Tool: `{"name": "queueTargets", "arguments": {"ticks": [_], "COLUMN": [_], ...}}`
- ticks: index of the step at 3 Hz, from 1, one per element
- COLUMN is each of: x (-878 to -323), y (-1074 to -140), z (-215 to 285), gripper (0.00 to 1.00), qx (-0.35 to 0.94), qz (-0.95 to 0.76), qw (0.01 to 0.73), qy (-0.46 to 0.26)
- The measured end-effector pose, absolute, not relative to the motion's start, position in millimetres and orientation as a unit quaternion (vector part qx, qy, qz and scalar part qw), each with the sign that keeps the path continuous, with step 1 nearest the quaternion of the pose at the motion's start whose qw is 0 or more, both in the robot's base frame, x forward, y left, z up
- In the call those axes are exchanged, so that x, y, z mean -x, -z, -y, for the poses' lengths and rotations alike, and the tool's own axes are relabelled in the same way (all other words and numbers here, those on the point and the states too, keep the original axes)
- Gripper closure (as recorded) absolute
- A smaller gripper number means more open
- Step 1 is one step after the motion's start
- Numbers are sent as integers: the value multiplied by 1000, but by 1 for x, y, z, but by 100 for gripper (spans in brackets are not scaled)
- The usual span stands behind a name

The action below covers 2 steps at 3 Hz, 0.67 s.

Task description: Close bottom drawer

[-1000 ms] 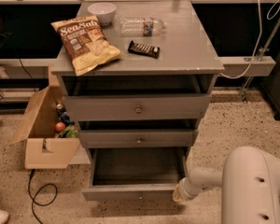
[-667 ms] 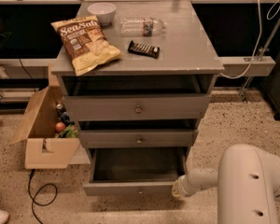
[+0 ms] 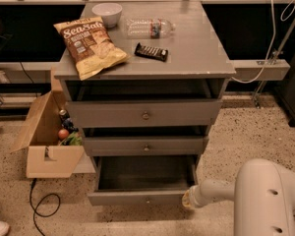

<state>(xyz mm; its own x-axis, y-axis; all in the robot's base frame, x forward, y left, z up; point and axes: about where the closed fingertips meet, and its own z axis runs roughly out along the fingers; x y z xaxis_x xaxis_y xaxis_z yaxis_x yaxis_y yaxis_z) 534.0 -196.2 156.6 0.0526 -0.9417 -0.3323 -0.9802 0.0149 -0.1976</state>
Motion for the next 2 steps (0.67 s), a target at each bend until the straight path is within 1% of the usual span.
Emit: {"name": "queueTargets", "arguments": {"ticks": [1, 2], "x": [-544, -566], "y": [-153, -161], "z": [204, 208], "gripper": [100, 100], "qx": [694, 670], "qz": [-685, -687], "qw": [218, 280], "qy": [-25, 18]}}
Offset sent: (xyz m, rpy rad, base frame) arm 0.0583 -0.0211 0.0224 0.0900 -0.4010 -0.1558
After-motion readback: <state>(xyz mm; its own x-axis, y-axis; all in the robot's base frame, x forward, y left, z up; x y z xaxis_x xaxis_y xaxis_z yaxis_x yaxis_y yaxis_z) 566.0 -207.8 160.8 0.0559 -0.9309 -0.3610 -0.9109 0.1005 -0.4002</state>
